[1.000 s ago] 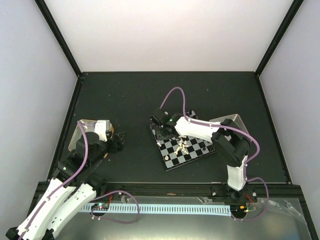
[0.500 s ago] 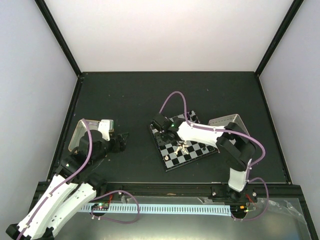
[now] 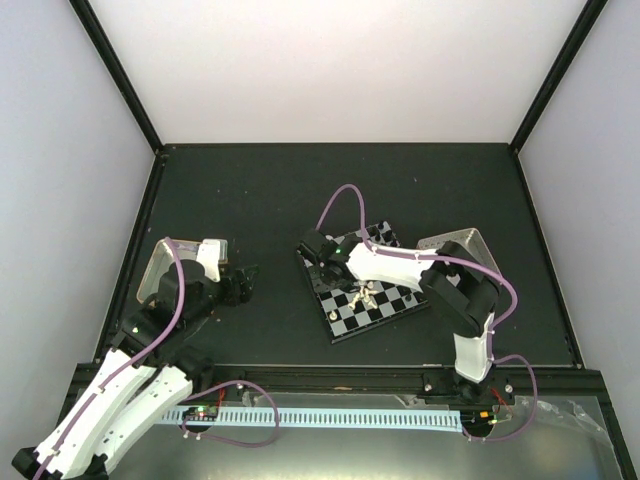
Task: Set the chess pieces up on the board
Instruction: Pick up the chess piece from the chessboard.
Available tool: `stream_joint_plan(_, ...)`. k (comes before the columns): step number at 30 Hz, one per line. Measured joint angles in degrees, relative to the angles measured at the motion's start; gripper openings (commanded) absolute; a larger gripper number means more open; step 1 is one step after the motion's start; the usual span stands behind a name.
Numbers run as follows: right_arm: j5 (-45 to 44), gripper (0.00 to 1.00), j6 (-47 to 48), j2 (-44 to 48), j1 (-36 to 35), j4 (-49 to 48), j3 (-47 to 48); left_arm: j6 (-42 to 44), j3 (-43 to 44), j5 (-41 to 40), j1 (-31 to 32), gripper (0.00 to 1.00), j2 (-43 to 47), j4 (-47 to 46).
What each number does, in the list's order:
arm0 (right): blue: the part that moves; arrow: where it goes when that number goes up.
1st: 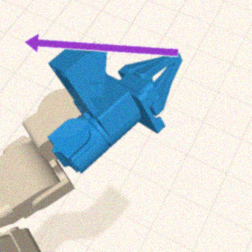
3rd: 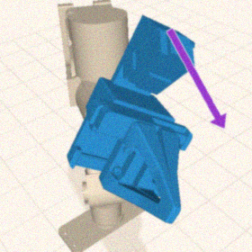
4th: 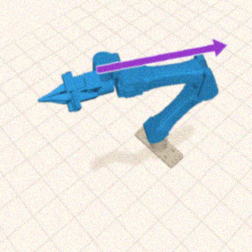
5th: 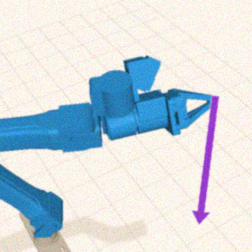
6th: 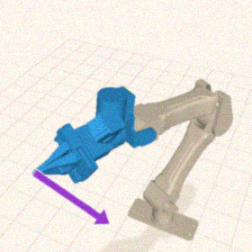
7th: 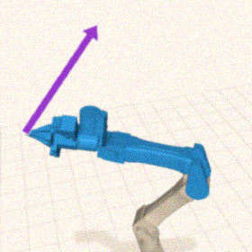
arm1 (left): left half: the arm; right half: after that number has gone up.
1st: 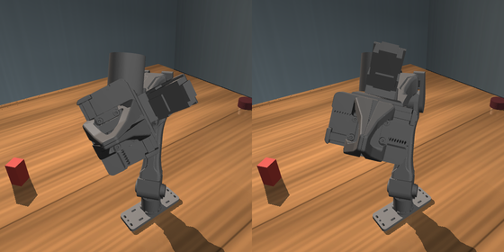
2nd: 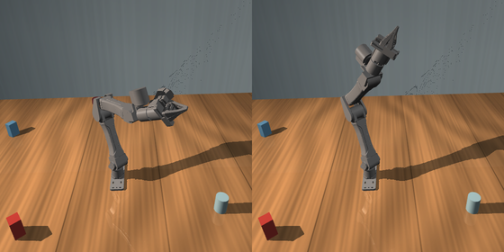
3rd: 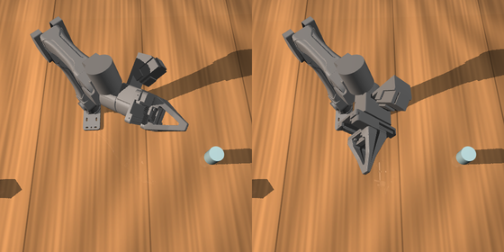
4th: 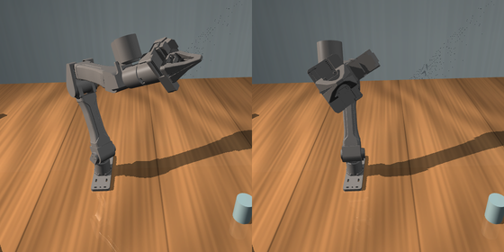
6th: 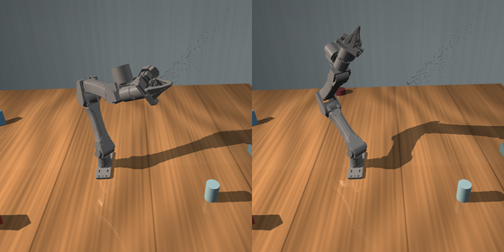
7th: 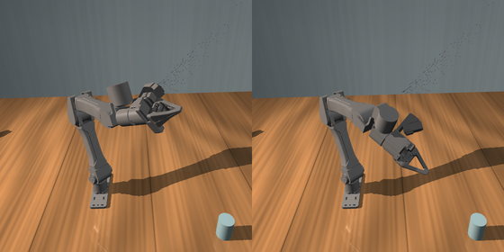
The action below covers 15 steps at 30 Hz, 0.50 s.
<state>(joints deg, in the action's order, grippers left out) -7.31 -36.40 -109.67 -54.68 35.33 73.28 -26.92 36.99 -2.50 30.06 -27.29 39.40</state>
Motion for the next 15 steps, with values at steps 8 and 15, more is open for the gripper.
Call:
stream_joint_plan(8, -1.9, 0.26, -3.06, 0.0, -1.42, 0.61, 0.0, 0.2, 0.0, 0.17, 0.0, 0.77, 0.0, 0.0)
stream_joint_plan(15, -4.07, 0.15, -6.4, -0.07, -3.02, 1.25, 0.0, 0.26, 0.0, 0.22, 0.0, 0.78, 0.02, 0.0)
